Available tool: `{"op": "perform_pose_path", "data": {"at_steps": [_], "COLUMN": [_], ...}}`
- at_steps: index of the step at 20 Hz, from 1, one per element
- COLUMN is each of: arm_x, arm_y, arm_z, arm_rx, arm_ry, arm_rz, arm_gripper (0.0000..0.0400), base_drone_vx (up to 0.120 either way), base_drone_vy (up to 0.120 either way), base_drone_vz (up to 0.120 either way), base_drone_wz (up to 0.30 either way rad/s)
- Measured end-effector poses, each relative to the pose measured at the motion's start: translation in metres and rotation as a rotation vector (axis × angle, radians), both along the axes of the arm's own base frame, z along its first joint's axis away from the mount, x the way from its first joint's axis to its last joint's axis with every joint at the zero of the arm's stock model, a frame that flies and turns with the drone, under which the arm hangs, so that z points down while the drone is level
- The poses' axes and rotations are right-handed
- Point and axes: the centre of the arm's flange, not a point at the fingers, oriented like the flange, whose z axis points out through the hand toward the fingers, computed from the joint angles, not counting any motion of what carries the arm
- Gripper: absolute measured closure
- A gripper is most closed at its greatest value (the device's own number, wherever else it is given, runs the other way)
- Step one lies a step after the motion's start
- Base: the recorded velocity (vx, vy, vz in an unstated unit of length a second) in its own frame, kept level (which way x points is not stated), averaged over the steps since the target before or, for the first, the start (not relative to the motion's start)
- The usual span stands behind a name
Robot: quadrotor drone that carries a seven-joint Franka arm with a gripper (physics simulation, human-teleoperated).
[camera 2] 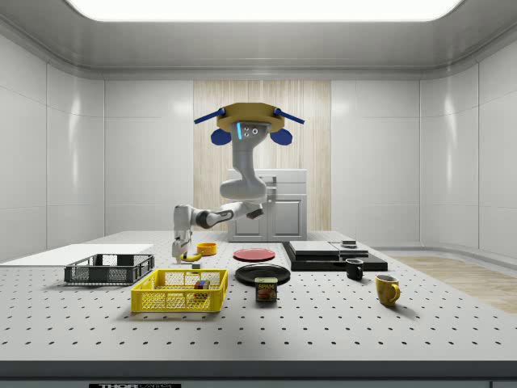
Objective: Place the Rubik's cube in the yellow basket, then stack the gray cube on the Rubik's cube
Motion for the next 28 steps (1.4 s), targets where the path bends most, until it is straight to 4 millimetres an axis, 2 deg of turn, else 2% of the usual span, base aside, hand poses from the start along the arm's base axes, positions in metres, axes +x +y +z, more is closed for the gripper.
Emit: {"op": "perform_pose_path", "data": {"at_steps": [3, 9, 13, 15, 24, 28], "arm_x": [0.0000, 0.0000, 0.0000, 0.0000, 0.0000, 0.0000], "arm_y": [0.0000, 0.0000, 0.0000, 0.0000, 0.0000, 0.0000], "arm_z": [0.0000, 0.0000, 0.0000, 0.0000, 0.0000, 0.0000], "arm_rx": [0.000, 0.000, 0.000, 0.000, 0.000, 0.000], "arm_ry": [0.000, 0.000, 0.000, 0.000, 0.000, 0.000], "arm_rz": [0.000, 0.000, 0.000, 0.000, 0.000, 0.000], "arm_gripper": [0.0000, 0.0000, 0.0000, 0.0000, 0.0000, 0.0000], "base_drone_vx": [0.120, 0.113, 0.000, 0.000, -0.116, -0.010], "base_drone_vy": [-0.107, 0.000, 0.000, 0.000, 0.000, -0.080], "base_drone_vz": [0.000, -0.033, -0.120, 0.000, 0.000, 0.000], "base_drone_wz": [0.000, 0.000, 0.000, 0.000, 0.000, 0.000]}}
